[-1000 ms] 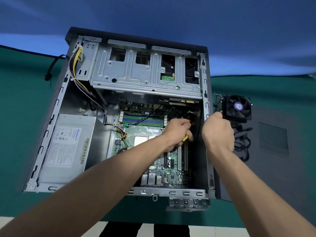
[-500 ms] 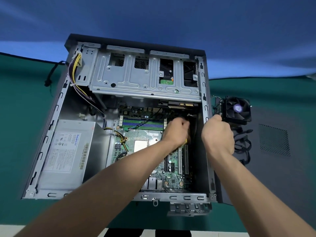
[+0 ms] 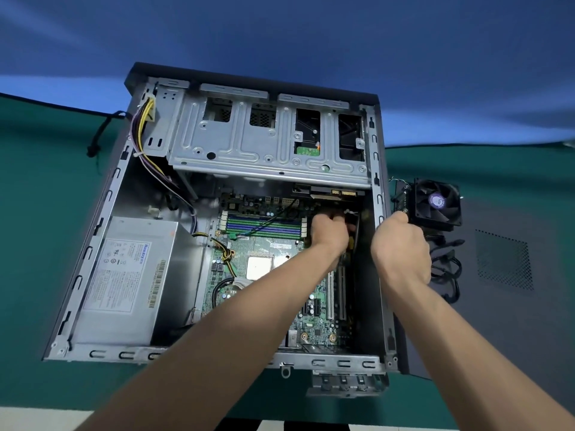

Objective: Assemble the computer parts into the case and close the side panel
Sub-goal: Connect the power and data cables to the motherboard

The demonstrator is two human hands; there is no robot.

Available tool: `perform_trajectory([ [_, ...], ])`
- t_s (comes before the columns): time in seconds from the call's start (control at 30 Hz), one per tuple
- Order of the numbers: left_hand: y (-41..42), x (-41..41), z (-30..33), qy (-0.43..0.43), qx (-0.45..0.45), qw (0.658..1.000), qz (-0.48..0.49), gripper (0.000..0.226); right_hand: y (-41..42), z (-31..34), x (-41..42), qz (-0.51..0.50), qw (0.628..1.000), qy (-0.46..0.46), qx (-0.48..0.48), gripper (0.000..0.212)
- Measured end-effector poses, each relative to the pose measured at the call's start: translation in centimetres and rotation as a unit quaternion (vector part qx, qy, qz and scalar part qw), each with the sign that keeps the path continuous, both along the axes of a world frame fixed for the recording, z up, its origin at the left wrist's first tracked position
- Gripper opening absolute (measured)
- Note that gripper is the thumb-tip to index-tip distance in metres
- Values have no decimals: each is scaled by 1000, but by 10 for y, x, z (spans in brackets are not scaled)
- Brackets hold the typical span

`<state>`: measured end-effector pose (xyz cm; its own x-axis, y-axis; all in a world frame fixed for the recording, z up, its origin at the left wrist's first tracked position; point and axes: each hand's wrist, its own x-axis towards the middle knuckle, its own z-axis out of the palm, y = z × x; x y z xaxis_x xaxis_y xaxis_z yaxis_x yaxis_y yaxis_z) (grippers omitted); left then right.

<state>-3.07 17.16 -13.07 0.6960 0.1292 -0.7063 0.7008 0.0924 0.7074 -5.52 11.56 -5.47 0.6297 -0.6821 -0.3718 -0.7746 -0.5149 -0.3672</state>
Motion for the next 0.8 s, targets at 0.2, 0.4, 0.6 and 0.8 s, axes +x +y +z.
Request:
perform_trajectory([
  [0.2, -2, -1, 12, 0, -66, 997, 41, 14, 2, 1, -1, 21, 1000, 4, -11, 48],
  [0.4, 10, -9, 7, -11, -76, 997, 9, 20, 3, 3, -1, 25, 1000, 12, -11, 48],
  [0.6, 15, -19, -3, -142, 174, 957, -183, 25, 2, 4, -2, 34, 999, 16, -18, 46],
  [0.8, 13, -21, -1, -147, 290, 918, -228, 28, 3, 6, -3, 49, 999, 17, -17, 45],
])
